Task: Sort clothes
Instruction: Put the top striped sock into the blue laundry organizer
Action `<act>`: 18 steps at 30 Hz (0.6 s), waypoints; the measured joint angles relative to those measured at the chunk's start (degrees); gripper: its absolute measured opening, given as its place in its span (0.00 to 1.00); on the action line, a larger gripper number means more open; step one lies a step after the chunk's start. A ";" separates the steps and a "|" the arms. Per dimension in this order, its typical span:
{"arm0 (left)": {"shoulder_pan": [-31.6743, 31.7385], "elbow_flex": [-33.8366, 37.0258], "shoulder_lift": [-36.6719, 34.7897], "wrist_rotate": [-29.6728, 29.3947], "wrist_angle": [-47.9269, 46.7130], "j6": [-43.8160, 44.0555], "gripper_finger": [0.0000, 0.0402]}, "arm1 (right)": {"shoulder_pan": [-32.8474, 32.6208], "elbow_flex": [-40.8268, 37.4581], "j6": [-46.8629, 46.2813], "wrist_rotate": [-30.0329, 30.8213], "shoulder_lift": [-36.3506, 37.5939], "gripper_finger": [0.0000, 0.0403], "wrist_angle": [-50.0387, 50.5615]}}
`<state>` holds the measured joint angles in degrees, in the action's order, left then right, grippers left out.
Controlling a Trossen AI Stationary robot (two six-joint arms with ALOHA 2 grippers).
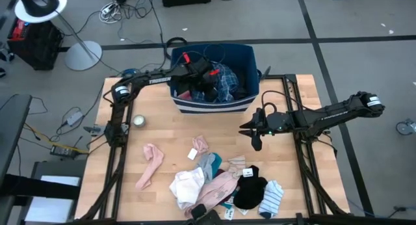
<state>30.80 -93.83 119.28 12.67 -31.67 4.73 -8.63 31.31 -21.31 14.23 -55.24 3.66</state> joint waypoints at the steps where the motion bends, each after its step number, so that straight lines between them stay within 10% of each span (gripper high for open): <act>1: -0.07 0.01 0.02 -0.22 0.10 0.00 0.01 | 0.10 0.00 0.03 -0.03 0.00 0.28 -0.19; 18: -0.49 -15.00 -1.57 5.47 -20.10 -4.18 0.22 | 0.14 0.00 -0.10 -0.39 0.00 0.28 0.27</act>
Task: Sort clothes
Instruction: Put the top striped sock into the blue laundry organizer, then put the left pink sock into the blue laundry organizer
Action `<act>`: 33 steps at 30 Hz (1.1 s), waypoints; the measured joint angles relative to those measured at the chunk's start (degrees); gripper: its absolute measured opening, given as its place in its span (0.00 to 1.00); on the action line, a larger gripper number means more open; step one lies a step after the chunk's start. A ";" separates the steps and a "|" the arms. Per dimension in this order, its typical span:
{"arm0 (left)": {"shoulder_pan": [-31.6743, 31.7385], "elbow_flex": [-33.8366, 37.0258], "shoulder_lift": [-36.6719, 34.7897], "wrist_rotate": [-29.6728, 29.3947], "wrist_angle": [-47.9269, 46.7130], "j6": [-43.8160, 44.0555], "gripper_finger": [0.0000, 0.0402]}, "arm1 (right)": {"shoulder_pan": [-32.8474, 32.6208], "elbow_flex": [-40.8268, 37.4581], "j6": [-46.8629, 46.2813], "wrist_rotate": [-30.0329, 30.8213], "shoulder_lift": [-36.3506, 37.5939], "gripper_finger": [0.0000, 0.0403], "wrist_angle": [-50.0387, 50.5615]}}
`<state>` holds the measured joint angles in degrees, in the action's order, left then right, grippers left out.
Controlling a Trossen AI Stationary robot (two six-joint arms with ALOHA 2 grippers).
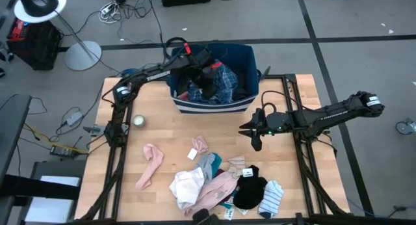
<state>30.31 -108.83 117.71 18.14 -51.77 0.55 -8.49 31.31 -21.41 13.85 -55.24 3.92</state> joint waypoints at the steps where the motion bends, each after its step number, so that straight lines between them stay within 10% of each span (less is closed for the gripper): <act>1: -0.39 -0.91 -1.24 -1.30 -0.74 -0.43 0.22 | 0.00 0.00 -0.02 0.00 0.00 0.28 0.03; 13: -5.73 0.95 -24.12 -15.02 -5.65 -1.93 0.22 | -0.22 0.00 -0.94 -0.57 0.00 0.28 0.84; 23: -22.65 26.91 -48.92 -34.33 -2.22 9.43 0.22 | -0.39 0.00 -1.50 -0.55 0.00 0.28 1.03; 33: -41.39 49.61 -65.22 -37.82 -4.78 38.76 0.22 | -0.39 0.00 -1.59 -0.55 0.00 0.28 1.01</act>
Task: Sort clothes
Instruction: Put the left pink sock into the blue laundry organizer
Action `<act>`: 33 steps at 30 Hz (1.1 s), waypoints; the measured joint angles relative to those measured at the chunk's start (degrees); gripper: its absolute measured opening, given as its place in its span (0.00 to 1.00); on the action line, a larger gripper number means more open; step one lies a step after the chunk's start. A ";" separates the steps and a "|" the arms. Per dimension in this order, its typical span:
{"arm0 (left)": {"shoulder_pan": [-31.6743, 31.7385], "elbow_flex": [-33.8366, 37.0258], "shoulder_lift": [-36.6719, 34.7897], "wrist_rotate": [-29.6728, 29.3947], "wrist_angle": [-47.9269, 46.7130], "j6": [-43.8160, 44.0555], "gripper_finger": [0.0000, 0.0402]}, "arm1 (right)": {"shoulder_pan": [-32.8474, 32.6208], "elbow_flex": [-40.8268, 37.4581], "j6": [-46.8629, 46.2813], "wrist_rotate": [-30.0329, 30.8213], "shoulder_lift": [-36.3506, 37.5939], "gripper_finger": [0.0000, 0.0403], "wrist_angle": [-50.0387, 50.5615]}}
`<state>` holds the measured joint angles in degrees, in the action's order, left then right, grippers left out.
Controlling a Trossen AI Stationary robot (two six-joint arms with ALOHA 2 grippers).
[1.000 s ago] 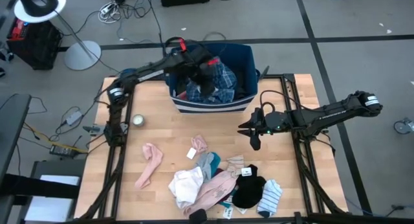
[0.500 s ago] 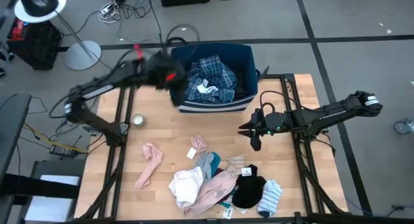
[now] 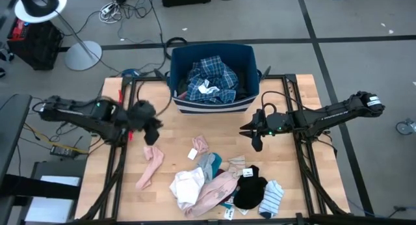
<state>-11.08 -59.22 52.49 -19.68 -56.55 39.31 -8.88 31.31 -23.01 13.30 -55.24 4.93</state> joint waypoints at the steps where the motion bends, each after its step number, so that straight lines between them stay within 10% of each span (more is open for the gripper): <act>1: -1.44 1.60 -0.28 -0.02 -0.70 2.85 0.22 | 0.00 0.00 -0.02 0.00 0.00 0.28 0.00; 23: -10.46 35.17 0.40 12.26 13.83 32.07 0.21 | 0.00 0.00 -1.51 0.02 0.00 0.28 -0.14; 33: -10.44 39.12 0.35 13.79 16.93 34.70 0.01 | 0.00 0.00 -1.50 0.03 0.00 0.28 -0.15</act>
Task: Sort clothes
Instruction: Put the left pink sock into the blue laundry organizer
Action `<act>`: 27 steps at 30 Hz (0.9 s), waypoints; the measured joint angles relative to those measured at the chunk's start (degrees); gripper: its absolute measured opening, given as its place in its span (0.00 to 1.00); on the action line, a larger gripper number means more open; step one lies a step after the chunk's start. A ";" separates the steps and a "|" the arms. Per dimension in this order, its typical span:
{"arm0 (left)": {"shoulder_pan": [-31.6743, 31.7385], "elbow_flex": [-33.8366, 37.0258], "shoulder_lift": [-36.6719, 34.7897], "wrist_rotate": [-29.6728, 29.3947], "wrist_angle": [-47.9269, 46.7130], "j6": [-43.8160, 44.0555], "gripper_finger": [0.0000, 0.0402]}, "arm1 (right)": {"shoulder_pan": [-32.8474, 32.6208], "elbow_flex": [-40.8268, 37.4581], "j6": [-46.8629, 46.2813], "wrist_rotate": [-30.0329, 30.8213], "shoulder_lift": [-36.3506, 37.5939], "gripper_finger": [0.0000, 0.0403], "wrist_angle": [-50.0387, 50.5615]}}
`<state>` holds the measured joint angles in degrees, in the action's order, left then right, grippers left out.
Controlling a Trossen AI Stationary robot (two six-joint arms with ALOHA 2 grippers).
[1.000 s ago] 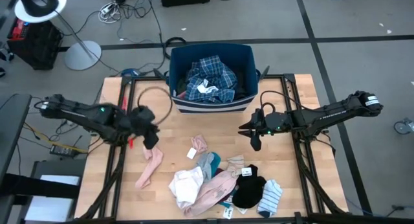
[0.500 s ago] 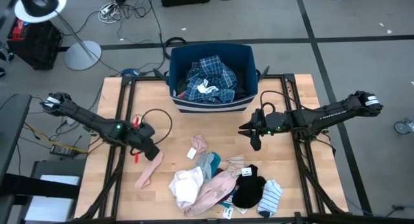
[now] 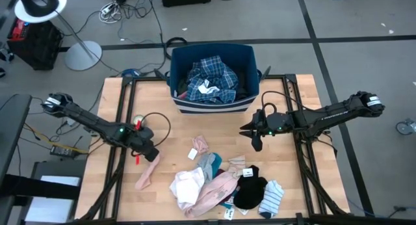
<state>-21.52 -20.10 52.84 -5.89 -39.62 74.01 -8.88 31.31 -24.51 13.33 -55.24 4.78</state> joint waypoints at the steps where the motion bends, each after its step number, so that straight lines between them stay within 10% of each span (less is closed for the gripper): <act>1: 0.00 -0.54 0.04 -0.04 -0.09 -0.26 0.01 | 0.00 0.00 0.00 -0.01 0.00 0.28 0.00; 27: 11.01 -50.69 1.64 -22.54 -18.40 -38.61 0.00 | 0.04 -0.02 0.19 0.14 0.02 0.28 -2.25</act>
<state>-10.50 -70.79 54.48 -28.43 -58.01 35.40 -8.85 31.29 -24.32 13.47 -55.22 2.52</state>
